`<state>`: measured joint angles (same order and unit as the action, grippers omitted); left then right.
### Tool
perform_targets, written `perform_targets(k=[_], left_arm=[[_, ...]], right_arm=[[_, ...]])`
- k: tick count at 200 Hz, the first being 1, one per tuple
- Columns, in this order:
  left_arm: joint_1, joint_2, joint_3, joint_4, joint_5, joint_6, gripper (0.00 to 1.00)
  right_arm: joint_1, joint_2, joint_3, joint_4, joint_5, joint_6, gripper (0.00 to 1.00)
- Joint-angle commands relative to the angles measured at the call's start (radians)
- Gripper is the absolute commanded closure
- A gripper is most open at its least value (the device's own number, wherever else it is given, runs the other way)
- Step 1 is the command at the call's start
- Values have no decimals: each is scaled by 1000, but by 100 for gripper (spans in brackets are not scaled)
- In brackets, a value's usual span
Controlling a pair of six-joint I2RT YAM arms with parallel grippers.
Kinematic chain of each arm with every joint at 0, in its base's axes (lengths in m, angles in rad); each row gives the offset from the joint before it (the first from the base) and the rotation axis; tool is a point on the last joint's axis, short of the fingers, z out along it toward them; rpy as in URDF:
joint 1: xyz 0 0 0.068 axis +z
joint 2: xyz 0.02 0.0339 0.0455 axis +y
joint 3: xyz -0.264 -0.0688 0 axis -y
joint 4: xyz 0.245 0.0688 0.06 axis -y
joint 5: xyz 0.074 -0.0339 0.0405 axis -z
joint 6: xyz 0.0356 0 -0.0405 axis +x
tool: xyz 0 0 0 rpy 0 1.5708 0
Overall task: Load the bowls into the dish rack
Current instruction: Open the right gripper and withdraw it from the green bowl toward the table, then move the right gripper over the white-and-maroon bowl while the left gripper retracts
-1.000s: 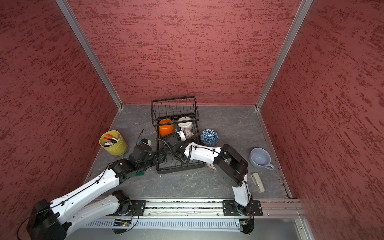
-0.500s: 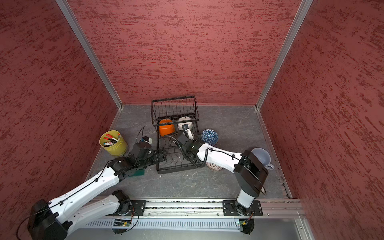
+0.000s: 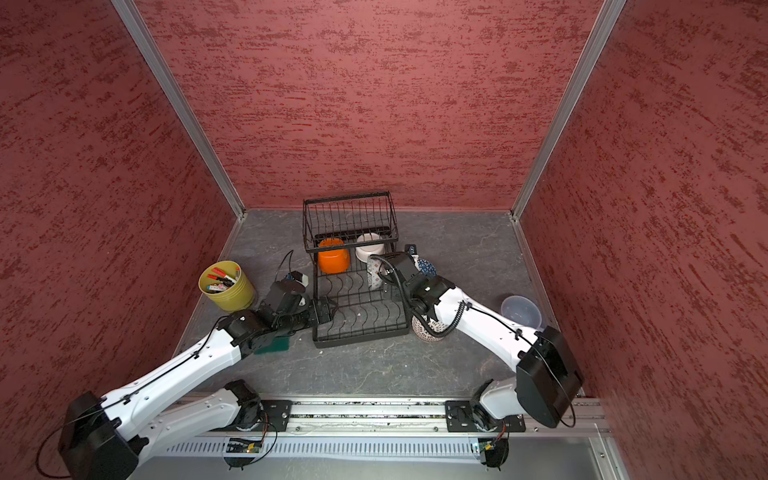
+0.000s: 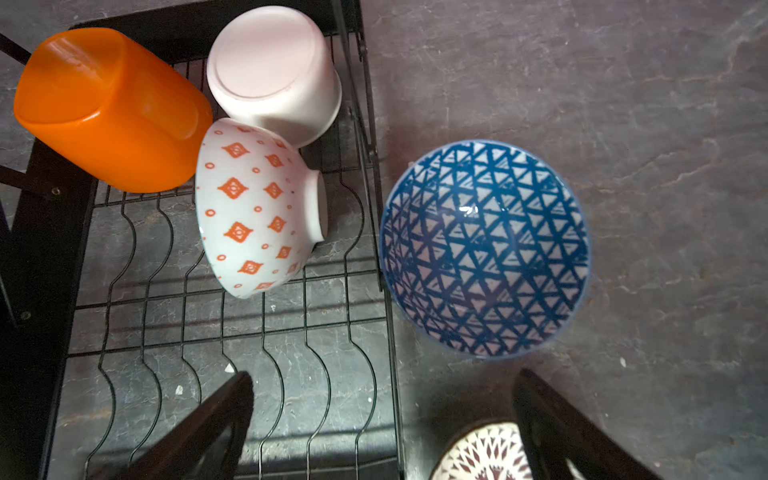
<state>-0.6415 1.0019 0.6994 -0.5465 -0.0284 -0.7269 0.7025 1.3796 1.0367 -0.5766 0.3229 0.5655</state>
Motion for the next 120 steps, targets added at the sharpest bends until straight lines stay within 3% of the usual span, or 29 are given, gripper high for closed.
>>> perform_targets(k=[1, 95, 120], left_arm=[[5, 16, 44, -37, -14, 46, 0], [107, 8, 51, -101, 37, 87, 0], [130, 21, 42, -101, 57, 101, 0]], right_arm=[[-48, -52, -38, -84, -44, 73, 4], [-262, -229, -211, -170, -179, 163, 24], [-277, -258, -248, -176, -203, 178, 29]])
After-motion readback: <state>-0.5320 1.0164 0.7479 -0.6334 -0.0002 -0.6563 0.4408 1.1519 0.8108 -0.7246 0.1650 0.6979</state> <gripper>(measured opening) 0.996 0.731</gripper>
